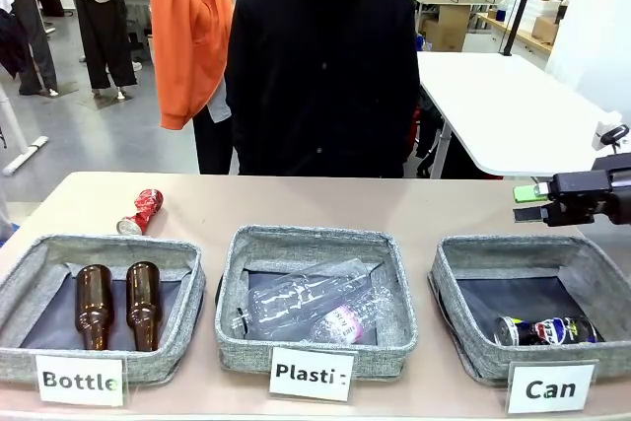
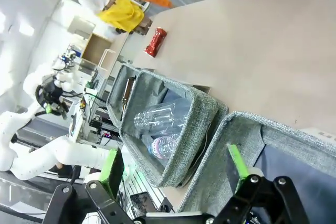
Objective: Sort the can waste into the basket.
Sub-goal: Pick up the can waste from the table and place it in the right Fabric basket.
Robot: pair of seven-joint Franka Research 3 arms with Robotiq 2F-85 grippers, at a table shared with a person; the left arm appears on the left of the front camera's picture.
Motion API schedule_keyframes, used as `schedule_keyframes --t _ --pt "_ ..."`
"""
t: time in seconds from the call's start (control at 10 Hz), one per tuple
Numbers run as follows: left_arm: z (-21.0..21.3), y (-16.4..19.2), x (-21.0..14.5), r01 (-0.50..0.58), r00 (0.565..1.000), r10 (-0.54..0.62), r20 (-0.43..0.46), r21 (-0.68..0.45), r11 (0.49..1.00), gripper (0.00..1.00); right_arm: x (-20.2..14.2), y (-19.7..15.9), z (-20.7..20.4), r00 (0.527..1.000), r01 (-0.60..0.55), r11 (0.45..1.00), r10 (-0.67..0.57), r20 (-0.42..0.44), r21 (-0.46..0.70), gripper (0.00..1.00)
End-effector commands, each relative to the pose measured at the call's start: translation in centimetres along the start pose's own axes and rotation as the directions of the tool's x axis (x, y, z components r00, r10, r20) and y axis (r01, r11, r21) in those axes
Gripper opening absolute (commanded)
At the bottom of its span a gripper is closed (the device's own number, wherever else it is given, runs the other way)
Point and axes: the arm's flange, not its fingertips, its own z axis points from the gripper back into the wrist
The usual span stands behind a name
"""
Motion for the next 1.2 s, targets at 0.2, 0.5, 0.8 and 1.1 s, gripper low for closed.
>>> schedule_keyframes --t 0.2,0.5,0.8,1.1 --pt "0.6 -9.3 12.9 -0.408 0.911 0.410 0.035 0.214 0.888 1.00 -0.7 0.3 -0.3 1.000 -0.001 1.000 0.001 0.024 -0.008 1.00" --pt "-0.8 -10.5 20.7 -0.518 0.854 0.502 0.138 0.311 0.796 1.00 -0.7 0.3 -0.3 1.000 -0.001 1.000 0.001 0.024 -0.008 1.00" --pt "-0.4 -9.3 24.7 -0.378 0.921 0.253 0.297 0.516 0.769 1.00 -0.7 0.3 -0.3 1.000 -0.001 1.000 0.001 0.024 -0.008 1.00" --pt "-0.9 -9.9 24.6 -0.428 0.904 0.354 0.241 0.463 0.776 1.00 -0.7 0.3 -0.3 1.000 -0.001 1.000 0.001 0.024 -0.008 1.00"
